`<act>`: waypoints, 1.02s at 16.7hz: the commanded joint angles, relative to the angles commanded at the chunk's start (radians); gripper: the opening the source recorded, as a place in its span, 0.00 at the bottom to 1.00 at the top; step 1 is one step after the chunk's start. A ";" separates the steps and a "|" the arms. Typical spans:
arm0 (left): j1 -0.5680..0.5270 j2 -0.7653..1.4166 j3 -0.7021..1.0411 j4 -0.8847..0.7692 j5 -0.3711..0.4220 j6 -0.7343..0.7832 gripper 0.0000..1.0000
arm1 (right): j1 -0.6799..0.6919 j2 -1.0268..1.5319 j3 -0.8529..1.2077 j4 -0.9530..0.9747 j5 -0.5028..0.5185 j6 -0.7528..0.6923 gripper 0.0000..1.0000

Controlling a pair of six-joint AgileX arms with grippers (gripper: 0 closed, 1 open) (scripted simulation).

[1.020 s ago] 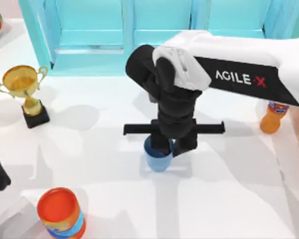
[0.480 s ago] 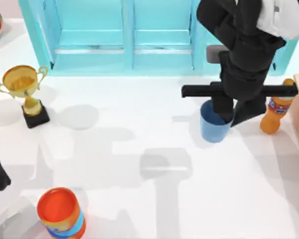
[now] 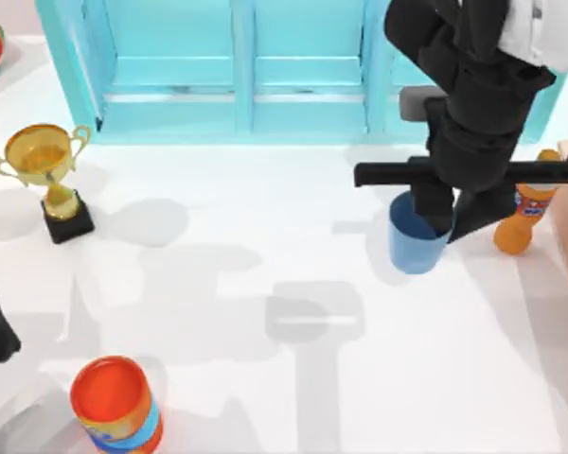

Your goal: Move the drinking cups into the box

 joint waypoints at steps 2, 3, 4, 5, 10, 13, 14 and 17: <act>0.000 0.000 0.000 0.000 0.000 0.000 1.00 | -0.019 -0.011 -0.009 -0.027 -0.019 -0.036 0.00; 0.000 0.000 0.000 0.000 0.000 0.000 1.00 | -0.035 -0.018 -0.013 -0.043 -0.030 -0.061 0.00; 0.000 0.000 0.000 0.000 0.000 0.000 1.00 | -0.056 -0.025 -0.018 -0.061 -0.041 -0.091 0.00; 0.000 0.000 0.000 0.000 0.000 0.000 1.00 | -0.081 -0.032 -0.022 -0.079 -0.052 -0.126 0.00; 0.000 0.000 0.000 0.000 0.000 0.000 1.00 | -0.278 -0.070 -0.038 -0.154 -0.096 -0.355 0.00; 0.000 0.000 0.000 0.000 0.000 0.000 1.00 | -0.439 -0.089 -0.038 -0.176 -0.103 -0.516 0.00; 0.000 0.000 0.000 0.000 0.000 0.000 1.00 | -0.497 -0.095 -0.036 -0.178 -0.102 -0.570 0.00; 0.000 0.000 0.000 0.000 0.000 0.000 1.00 | -0.668 -0.110 -0.029 -0.170 -0.088 -0.721 0.00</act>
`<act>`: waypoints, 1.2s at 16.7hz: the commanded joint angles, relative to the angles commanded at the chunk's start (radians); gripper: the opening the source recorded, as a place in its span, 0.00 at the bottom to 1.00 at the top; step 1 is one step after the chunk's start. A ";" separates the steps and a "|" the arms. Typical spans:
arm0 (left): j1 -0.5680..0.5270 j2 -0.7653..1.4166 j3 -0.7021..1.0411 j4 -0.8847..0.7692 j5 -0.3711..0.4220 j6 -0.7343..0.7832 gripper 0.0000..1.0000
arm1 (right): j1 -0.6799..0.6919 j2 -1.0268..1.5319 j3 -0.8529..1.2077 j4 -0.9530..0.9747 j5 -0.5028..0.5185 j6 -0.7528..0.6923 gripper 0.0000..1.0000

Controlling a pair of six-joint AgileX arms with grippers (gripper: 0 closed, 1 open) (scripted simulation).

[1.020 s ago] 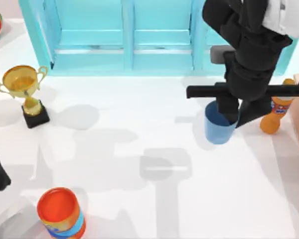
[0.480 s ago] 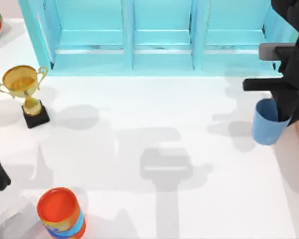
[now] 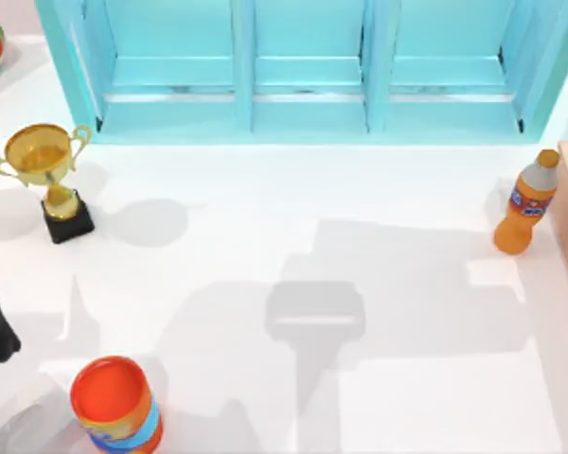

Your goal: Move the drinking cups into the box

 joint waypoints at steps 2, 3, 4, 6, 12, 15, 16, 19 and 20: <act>0.000 0.000 0.000 0.000 0.000 0.000 1.00 | -0.104 -0.008 0.007 0.014 0.016 -0.085 0.00; 0.000 0.000 0.000 0.000 0.000 0.000 1.00 | -0.151 -0.011 0.010 0.023 0.026 -0.122 0.00; 0.000 0.000 0.000 0.000 0.000 0.000 1.00 | -0.193 -0.013 0.013 0.032 0.035 -0.154 0.00; 0.000 0.000 0.000 0.000 0.000 0.000 1.00 | -0.254 -0.016 0.019 0.047 0.052 -0.200 0.00; 0.000 0.000 0.000 0.000 0.000 0.000 1.00 | -0.277 -0.013 0.018 0.054 0.060 -0.218 0.00; 0.000 0.000 0.000 0.000 0.000 0.000 1.00 | -0.273 -0.017 -0.022 0.096 0.057 -0.212 0.00; 0.000 0.000 0.000 0.000 0.000 0.000 1.00 | -0.271 -0.020 -0.053 0.128 0.057 -0.207 0.00; 0.000 0.000 0.000 0.000 0.000 0.000 1.00 | -0.258 -0.022 -0.165 0.240 0.058 -0.195 0.00; 0.000 0.000 0.000 0.000 0.000 0.000 1.00 | -0.255 -0.021 -0.199 0.274 0.058 -0.192 0.00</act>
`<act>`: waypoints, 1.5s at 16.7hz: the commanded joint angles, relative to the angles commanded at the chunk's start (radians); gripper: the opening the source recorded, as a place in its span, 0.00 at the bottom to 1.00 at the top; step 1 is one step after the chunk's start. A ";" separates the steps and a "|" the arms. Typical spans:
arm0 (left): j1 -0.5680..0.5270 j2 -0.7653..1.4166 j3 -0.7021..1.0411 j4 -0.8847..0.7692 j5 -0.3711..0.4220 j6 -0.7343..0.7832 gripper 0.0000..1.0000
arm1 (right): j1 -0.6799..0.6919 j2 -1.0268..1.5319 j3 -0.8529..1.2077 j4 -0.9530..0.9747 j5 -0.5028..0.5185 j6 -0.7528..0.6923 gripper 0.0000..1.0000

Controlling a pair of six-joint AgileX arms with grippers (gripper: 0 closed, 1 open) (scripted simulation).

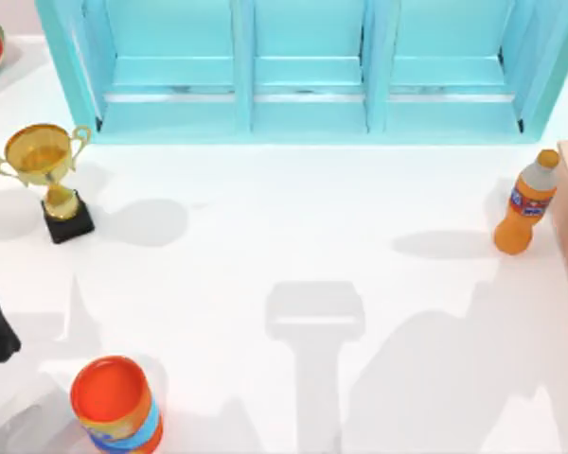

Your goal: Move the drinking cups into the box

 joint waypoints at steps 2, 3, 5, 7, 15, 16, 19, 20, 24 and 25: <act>0.000 0.000 0.000 0.000 0.000 0.000 1.00 | 0.005 0.000 -0.036 0.036 0.002 0.004 0.00; 0.000 0.000 0.000 0.000 0.000 0.000 1.00 | 0.005 0.000 -0.039 0.039 0.002 0.005 0.00; 0.000 0.000 0.000 0.000 0.000 0.000 1.00 | 0.005 0.000 -0.039 0.039 0.002 0.005 0.00; 0.000 0.000 0.000 0.000 0.000 0.000 1.00 | 0.005 0.000 -0.039 0.039 0.002 0.005 0.08; 0.000 0.000 0.000 0.000 0.000 0.000 1.00 | 0.005 0.000 -0.039 0.039 0.002 0.005 0.68; 0.000 0.000 0.000 0.000 0.000 0.000 1.00 | 0.005 0.000 -0.039 0.039 0.002 0.005 0.75; 0.000 0.000 0.000 0.000 0.000 0.000 1.00 | 0.005 0.000 -0.039 0.039 0.002 0.005 0.98; 0.000 0.000 0.000 0.000 0.000 0.000 1.00 | 0.005 0.000 -0.039 0.039 0.002 0.005 1.00; 0.000 0.000 0.000 0.000 0.000 0.000 1.00 | 0.005 0.000 -0.039 0.039 0.002 0.005 1.00; 0.000 0.000 0.000 0.000 0.000 0.000 1.00 | 0.005 0.000 -0.039 0.039 0.002 0.005 1.00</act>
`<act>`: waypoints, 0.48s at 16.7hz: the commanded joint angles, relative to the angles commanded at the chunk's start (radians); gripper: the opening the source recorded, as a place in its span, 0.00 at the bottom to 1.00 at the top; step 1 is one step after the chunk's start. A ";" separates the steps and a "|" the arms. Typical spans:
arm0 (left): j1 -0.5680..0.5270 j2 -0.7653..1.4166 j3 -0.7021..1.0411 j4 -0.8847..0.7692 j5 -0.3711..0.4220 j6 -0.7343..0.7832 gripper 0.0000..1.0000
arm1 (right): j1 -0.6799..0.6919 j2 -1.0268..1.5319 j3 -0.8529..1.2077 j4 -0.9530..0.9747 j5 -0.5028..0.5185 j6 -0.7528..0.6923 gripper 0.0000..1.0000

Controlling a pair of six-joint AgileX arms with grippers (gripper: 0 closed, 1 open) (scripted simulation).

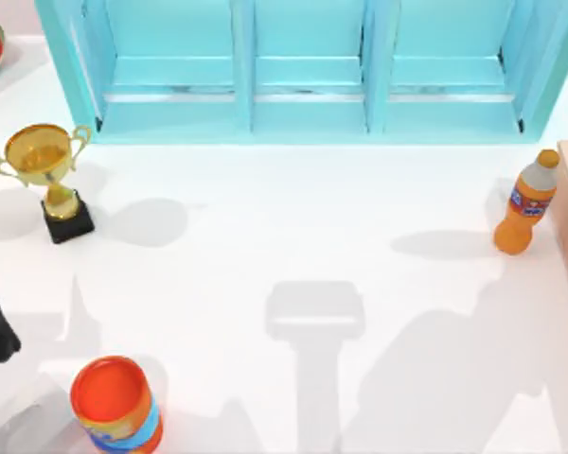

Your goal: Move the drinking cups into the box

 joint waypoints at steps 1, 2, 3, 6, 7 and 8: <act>0.000 0.000 0.000 0.000 0.000 0.000 1.00 | 0.000 0.000 0.000 0.000 0.000 0.000 1.00; 0.000 0.000 0.000 0.000 0.000 0.000 1.00 | 0.000 0.000 0.000 0.000 0.000 0.000 1.00; 0.000 0.000 0.000 0.000 0.000 0.000 1.00 | -0.002 0.000 0.000 0.000 0.000 0.000 1.00; 0.000 0.000 0.000 0.000 0.000 0.000 1.00 | -0.005 0.003 0.040 -0.040 -0.001 0.000 1.00; 0.000 0.000 0.000 0.000 0.000 0.000 1.00 | -0.006 0.005 0.074 -0.073 -0.001 0.000 1.00; 0.000 0.000 0.000 0.000 0.000 0.000 1.00 | -0.007 0.008 0.118 -0.112 -0.001 -0.001 1.00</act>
